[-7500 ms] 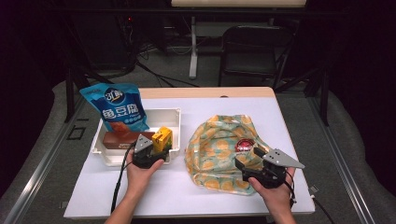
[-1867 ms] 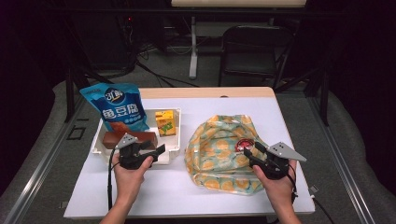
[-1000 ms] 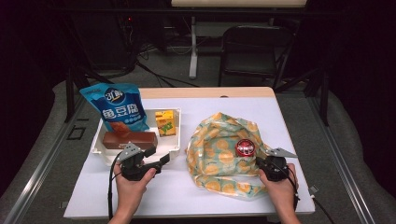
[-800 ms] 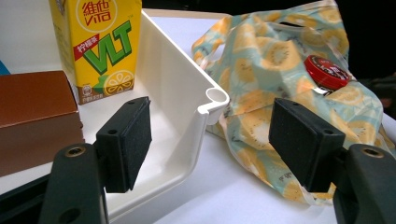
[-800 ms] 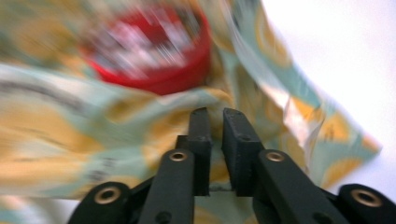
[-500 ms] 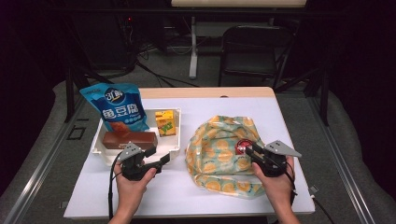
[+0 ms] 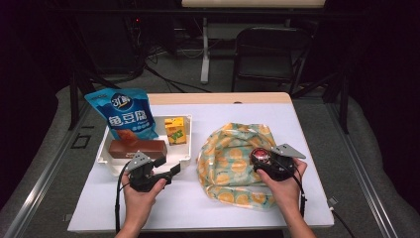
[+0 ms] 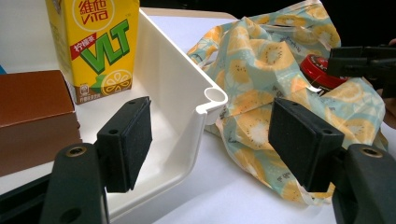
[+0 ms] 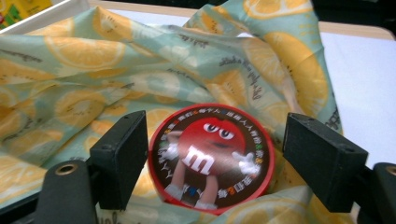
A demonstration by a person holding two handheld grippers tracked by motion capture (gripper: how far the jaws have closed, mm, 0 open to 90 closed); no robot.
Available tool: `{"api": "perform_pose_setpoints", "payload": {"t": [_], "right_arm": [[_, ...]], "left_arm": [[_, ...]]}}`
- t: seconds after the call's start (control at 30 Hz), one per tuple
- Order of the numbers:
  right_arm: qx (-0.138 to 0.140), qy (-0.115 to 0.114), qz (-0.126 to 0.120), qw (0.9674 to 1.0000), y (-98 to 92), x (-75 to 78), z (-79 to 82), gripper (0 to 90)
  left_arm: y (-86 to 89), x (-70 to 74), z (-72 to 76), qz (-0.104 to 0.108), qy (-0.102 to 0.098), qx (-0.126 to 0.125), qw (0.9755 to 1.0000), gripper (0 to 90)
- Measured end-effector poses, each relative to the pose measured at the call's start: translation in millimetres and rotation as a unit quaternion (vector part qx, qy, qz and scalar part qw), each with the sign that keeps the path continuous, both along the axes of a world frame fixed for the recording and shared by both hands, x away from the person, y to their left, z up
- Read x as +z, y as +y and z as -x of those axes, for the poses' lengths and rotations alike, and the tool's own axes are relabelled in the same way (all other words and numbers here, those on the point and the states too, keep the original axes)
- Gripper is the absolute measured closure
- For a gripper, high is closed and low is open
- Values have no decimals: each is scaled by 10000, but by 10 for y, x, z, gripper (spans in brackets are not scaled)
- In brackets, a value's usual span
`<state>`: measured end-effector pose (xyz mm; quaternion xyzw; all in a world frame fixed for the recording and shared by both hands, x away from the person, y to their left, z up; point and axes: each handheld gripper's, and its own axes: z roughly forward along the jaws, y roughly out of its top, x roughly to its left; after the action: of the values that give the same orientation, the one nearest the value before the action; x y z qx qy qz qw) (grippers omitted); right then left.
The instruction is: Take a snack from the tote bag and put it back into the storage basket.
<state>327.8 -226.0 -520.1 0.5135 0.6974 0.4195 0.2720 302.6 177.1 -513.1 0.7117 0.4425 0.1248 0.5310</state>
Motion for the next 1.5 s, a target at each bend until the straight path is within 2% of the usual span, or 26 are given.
{"api": "perform_pose_setpoints", "payload": {"t": [0.13, 0.33, 0.5, 0.6, 0.7, 1.0, 1.13, 1.5], "right_arm": [[99, 207, 165, 9996, 29, -119, -1, 197], [57, 401, 207, 9990, 48, -222, -86, 235], [91, 323, 381, 9987, 67, -210, -64, 249], [187, 293, 292, 9990, 71, -182, -46, 250], [249, 231, 319, 9989, 79, -130, -22, 250], [387, 21, 241, 9990, 89, 24, 40, 250], [475, -106, 215, 9986, 115, 109, 72, 250], [676, -266, 82, 9973, 200, 288, 127, 251]], "left_arm": [[-2, 1, 5, 17, -17, 9, 10000, 305], [-15, 0, 10, 31, -15, -32, 10000, 305], [-33, -3, 15, 28, -35, -42, 10000, 305], [-47, 4, 23, 21, -94, -73, 9999, 302], [-63, 15, 31, -3, -168, -105, 9998, 293], [-125, 4, 31, -91, -247, -205, 9994, 194], [-161, -7, 23, -213, -325, -304, 9988, 158], [-300, -16, 31, -317, -417, -494, 9974, 126]]}}
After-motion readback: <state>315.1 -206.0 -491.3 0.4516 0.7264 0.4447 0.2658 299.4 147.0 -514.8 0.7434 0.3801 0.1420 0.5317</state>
